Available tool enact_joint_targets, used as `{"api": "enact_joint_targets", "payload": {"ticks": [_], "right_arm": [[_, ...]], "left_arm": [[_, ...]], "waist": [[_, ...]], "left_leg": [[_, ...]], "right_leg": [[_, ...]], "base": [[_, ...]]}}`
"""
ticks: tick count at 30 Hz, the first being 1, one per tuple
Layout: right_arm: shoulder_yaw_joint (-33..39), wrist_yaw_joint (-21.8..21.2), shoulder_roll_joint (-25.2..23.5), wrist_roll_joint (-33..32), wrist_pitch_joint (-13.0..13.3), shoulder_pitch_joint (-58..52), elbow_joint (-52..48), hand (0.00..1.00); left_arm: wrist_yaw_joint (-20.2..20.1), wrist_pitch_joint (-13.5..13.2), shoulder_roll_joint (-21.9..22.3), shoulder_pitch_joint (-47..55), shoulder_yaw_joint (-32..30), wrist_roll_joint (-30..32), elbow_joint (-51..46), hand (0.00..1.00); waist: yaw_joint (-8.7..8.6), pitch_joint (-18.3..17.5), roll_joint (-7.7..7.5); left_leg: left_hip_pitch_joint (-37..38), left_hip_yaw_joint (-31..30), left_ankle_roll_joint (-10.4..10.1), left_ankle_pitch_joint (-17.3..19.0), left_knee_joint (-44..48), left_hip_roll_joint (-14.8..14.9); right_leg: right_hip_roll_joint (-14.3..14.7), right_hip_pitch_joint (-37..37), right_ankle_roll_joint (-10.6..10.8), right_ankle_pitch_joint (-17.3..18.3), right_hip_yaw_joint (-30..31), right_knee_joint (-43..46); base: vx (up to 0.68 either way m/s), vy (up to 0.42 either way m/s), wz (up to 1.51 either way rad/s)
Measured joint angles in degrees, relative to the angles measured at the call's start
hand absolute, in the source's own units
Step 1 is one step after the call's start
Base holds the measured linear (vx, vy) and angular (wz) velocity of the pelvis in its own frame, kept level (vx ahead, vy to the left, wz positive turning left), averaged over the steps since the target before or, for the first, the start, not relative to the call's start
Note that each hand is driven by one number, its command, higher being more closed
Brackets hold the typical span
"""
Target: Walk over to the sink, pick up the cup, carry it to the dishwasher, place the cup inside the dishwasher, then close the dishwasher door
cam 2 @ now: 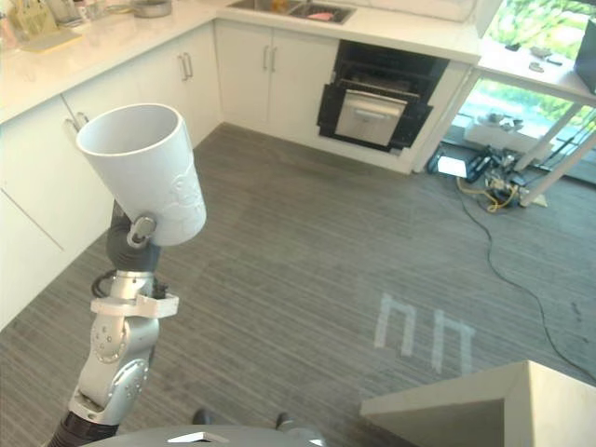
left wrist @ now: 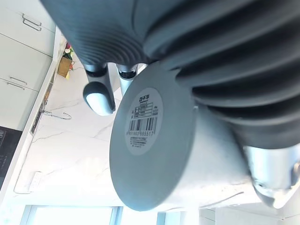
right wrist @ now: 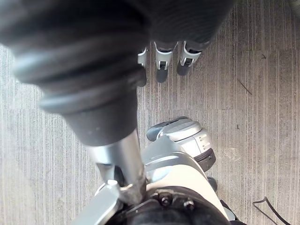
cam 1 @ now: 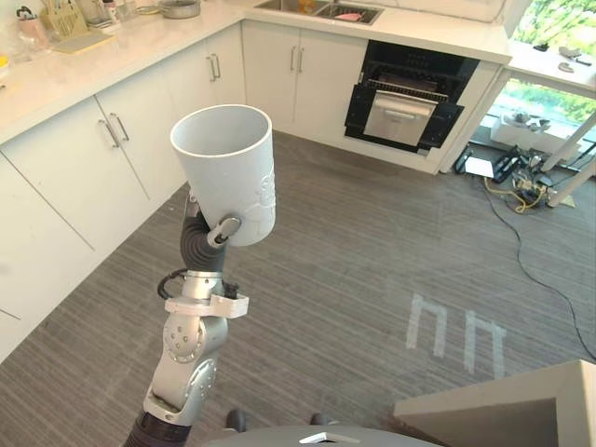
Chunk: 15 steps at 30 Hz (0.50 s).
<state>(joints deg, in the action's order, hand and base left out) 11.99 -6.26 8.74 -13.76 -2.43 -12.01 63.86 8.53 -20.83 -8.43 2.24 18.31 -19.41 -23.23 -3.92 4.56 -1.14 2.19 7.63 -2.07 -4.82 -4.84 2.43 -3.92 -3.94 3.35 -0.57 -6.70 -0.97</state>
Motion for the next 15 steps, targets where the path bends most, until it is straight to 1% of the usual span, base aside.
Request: {"api": "enact_joint_targets", "payload": {"ticks": [3, 4, 9, 11, 13, 14, 15], "right_arm": [[0.0, 0.0, 0.0, 0.0, 0.3, -0.1, 0.0, 0.0], [0.0, 0.0, 0.0, 0.0, 0.8, -0.2, 0.0, 0.0], [0.0, -0.1, -0.3, 0.0, 2.9, -0.6, 0.0, 0.0], [0.0, -0.1, -0.6, 0.0, 4.5, -1.2, 0.0, 0.0], [0.0, -0.1, -0.9, 0.0, 5.6, -1.5, 0.0, 0.0], [0.0, -0.1, -1.2, 0.0, 6.2, -1.6, 0.0, 0.0], [0.0, -0.2, -1.3, 0.1, 6.2, -1.9, 0.0, 0.0]], "left_arm": [[0.0, -0.1, -0.1, 0.0, -0.2, 0.0, 0.1, 1.0], [0.0, -0.4, -0.1, 0.0, -0.3, -0.1, 0.7, 1.0], [-0.1, -0.5, 0.4, 0.0, -1.3, -0.7, 2.2, 1.0], [-0.3, -0.6, 0.8, 0.1, -2.7, -1.4, 2.2, 1.0], [-0.6, -0.7, 1.8, 1.2, -3.4, -1.9, 1.7, 1.0], [-0.6, -0.9, 2.2, 2.1, -3.7, -2.0, 1.3, 1.0], [-0.6, -0.9, 2.6, 2.7, -3.8, -2.7, 1.2, 1.0]], "waist": [[-0.05, 0.1, 0.15], [-0.06, 0.2, 0.32], [-0.06, 0.4, 0.7], [0.35, 0.3, 0.74], [0.76, 0.3, 0.66], [0.86, 0.4, 0.39], [1.57, 0.6, 0.26]], "left_leg": [[0.3, -0.1, 0.1, -0.1, 0.0, -0.3], [0.7, -0.2, 0.5, -0.4, -0.1, -0.4], [2.0, -1.1, 0.8, 0.1, -0.1, -1.1], [2.0, -1.2, 0.8, 0.5, 0.0, -1.2], [2.3, -1.2, 1.5, 1.2, 0.4, -1.2], [1.5, -1.1, 1.4, 2.8, 3.1, -1.1], [-0.8, -1.0, 0.7, 6.1, 9.9, -0.4]], "right_leg": [[0.0, -0.1, 0.0, 0.0, -0.1, -0.2], [-0.1, -0.4, 0.0, 0.0, -0.1, -0.3], [-0.4, -1.9, 0.7, 0.6, 0.0, -0.6], [-0.3, -1.8, 0.9, 1.1, 0.3, -0.1], [-0.3, -1.8, 1.0, 1.8, 0.6, 0.9], [-0.3, -1.8, 0.9, 2.6, 0.8, 2.2], [-0.3, -1.8, 0.6, 3.7, 1.0, 4.0]], "base": [[0.0, 0.0, 0.0], [0.0, 0.0, 0.0], [0.0, 0.001, 0.01], [-0.01, 0.001, 0.02], [0.02, -0.005, -0.01], [0.04, -0.002, -0.07], [0.04, -0.008, -0.07]]}}
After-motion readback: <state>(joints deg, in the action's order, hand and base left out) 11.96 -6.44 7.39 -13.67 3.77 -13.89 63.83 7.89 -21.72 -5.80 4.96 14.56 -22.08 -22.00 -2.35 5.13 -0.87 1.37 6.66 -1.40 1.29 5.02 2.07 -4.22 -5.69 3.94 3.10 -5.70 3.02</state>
